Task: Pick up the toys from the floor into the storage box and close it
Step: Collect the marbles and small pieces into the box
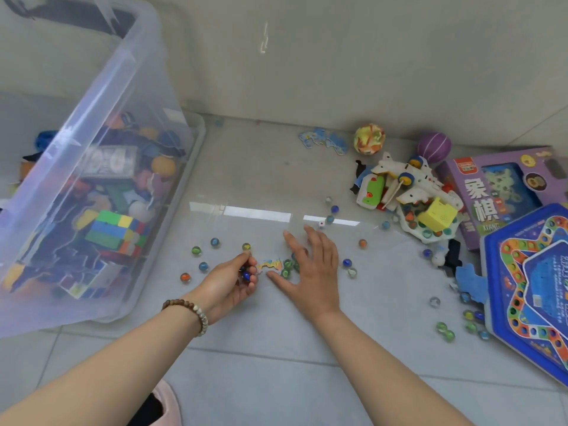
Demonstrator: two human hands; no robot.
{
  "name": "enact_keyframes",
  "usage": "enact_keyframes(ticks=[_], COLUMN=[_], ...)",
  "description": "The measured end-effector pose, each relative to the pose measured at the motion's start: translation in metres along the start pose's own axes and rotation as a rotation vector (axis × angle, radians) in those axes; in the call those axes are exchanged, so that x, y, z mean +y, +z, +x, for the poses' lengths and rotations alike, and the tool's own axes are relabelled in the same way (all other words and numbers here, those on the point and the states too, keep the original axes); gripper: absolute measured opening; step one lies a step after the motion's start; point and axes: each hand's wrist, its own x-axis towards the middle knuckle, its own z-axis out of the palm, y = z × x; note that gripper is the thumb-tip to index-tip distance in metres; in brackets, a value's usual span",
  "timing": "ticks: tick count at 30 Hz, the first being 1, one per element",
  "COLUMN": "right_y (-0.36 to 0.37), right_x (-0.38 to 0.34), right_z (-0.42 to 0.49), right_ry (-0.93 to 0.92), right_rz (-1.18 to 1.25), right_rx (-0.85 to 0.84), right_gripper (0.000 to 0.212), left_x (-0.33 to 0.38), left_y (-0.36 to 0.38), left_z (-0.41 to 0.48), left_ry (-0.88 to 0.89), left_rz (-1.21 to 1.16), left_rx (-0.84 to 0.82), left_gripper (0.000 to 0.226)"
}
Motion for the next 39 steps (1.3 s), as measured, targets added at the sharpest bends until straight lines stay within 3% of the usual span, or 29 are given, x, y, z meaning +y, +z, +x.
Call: enact_keyframes(ticks=[9,15,18,21,25,27,30,33,36,39], right_y=[0.005,0.005,0.004,-0.006,-0.043,-0.071,-0.117,-0.155,-0.178,-0.183], right_x=[0.002,0.003,0.002,-0.01,-0.047,-0.077,-0.13,-0.188,-0.252,-0.313], right_z=[0.033,0.044,0.051,0.058,0.078,0.09,0.105,0.121,0.131,0.134], right_ry=[-0.151,-0.28,-0.264,0.027,0.822,0.923,0.769,0.548,0.407,0.355], right_rz=[0.004,-0.161,-0.166,0.062,0.975,1.243,1.314,1.275,1.296,1.351], right_rx=[0.077,0.175,0.138,-0.012,0.01,-0.001,0.05,0.09,-0.03,-0.167], right_gripper=[0.017,0.025,0.031,0.037,0.042,0.04,0.039,0.028,0.017,0.025], left_x=[0.022,0.023,0.024,0.023,0.022,0.03,0.067,0.119,0.167,0.203], left_y=[0.0,0.003,0.004,0.009,0.03,0.047,0.072,0.076,0.053,0.009], left_z=[0.011,0.009,0.006,0.003,-0.006,-0.019,-0.052,-0.103,-0.151,-0.179], left_ry=[-0.018,-0.032,-0.051,-0.056,-0.088,-0.073,0.058,0.251,0.468,0.561], left_rz=[-0.017,-0.034,-0.055,-0.147,-0.349,-0.458,-0.512,-0.405,-0.268,-0.354], left_rx=[-0.03,-0.055,-0.048,-0.029,-0.035,-0.073,-0.148,-0.07,0.064,0.083], left_gripper=[0.03,0.03,0.03,0.03,0.031,0.03,0.031,0.029,0.028,0.028])
